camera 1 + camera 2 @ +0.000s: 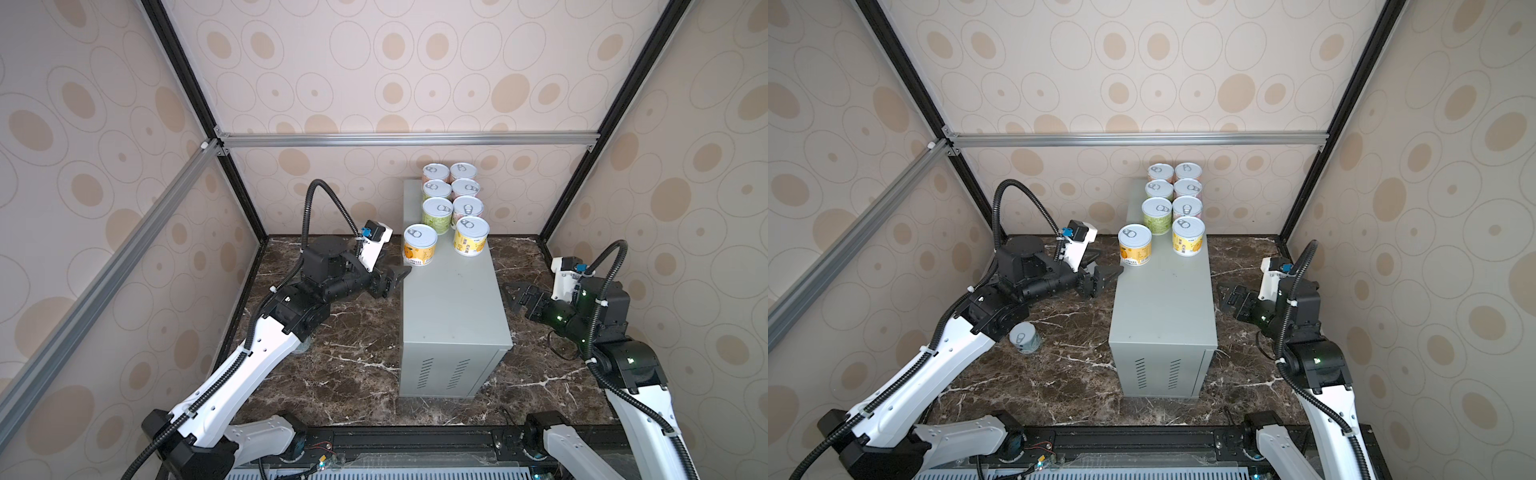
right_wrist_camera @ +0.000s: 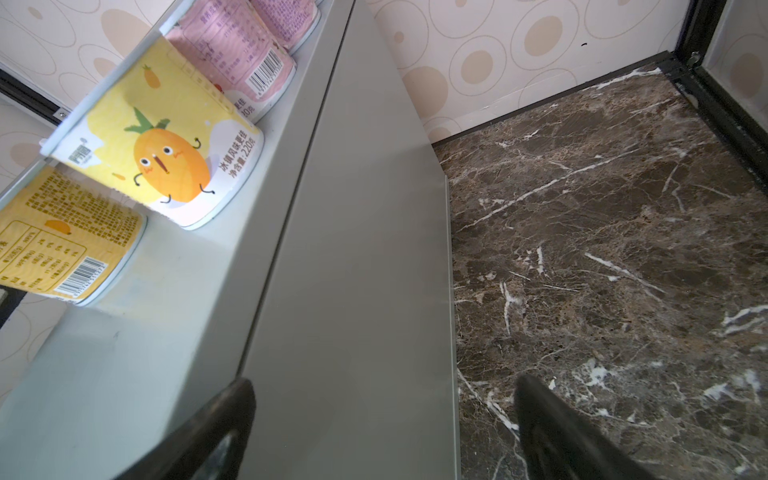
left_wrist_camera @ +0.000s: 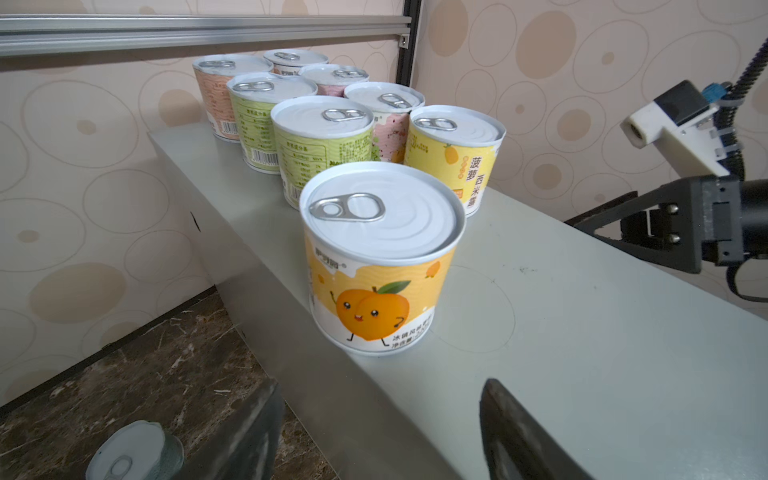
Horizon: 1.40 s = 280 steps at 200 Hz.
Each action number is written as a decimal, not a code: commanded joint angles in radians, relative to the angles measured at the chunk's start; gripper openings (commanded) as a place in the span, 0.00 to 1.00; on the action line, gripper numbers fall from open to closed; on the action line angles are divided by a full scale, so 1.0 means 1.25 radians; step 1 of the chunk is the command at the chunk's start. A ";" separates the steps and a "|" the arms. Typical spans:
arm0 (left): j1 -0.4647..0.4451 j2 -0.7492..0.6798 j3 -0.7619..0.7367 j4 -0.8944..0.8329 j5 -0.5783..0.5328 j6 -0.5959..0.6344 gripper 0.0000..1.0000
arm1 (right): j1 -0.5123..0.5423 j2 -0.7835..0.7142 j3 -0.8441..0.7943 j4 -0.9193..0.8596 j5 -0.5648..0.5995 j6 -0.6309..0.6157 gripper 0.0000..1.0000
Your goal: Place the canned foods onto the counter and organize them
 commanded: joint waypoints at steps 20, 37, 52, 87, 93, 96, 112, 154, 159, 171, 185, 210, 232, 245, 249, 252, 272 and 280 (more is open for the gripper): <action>0.017 0.028 0.057 0.038 0.066 0.031 0.74 | -0.003 0.009 0.004 0.011 -0.003 -0.022 1.00; 0.024 0.044 0.065 0.042 0.072 0.032 0.73 | -0.004 0.011 0.006 0.013 -0.004 -0.025 0.99; 0.029 0.055 0.071 0.047 0.074 0.034 0.74 | -0.003 0.015 0.009 0.014 -0.004 -0.027 0.99; 0.038 0.084 0.092 0.055 0.104 0.041 0.76 | -0.003 0.028 0.008 0.022 -0.007 -0.027 1.00; 0.037 0.088 0.096 0.056 0.107 0.042 0.76 | -0.003 0.032 0.008 0.024 -0.010 -0.026 0.99; 0.037 0.091 0.099 0.056 0.108 0.041 0.76 | -0.004 0.032 0.008 0.024 -0.011 -0.027 1.00; 0.039 0.101 0.106 0.059 0.110 0.044 0.75 | -0.003 0.040 0.010 0.027 -0.013 -0.026 1.00; 0.039 0.117 0.111 0.069 0.114 0.046 0.70 | -0.004 0.059 0.018 0.030 -0.027 -0.021 1.00; 0.039 0.119 0.111 0.070 0.115 0.045 0.70 | -0.003 0.061 0.019 0.029 -0.029 -0.021 0.99; 0.039 0.122 0.112 0.076 0.121 0.044 0.68 | -0.003 0.065 0.020 0.031 -0.033 -0.019 0.99; 0.039 0.127 0.116 0.078 0.125 0.043 0.67 | -0.003 0.067 0.019 0.032 -0.036 -0.019 1.00; 0.038 0.140 0.131 0.069 0.122 0.047 0.64 | -0.003 0.063 0.015 0.033 -0.032 -0.019 1.00; 0.038 0.147 0.140 0.072 0.127 0.046 0.60 | -0.004 0.060 0.013 0.034 -0.031 -0.020 1.00; 0.039 0.150 0.141 0.076 0.131 0.042 0.58 | -0.003 0.057 0.011 0.035 -0.028 -0.020 1.00; 0.039 0.151 0.141 0.078 0.134 0.041 0.57 | -0.003 0.056 0.010 0.036 -0.028 -0.019 0.99; 0.038 0.151 0.141 0.079 0.134 0.040 0.56 | -0.003 0.056 0.009 0.036 -0.028 -0.019 1.00; 0.039 0.158 0.144 0.086 0.142 0.033 0.53 | -0.003 0.055 0.009 0.036 -0.031 -0.019 1.00; 0.039 0.161 0.145 0.087 0.144 0.032 0.52 | -0.004 0.054 0.009 0.036 -0.028 -0.020 1.00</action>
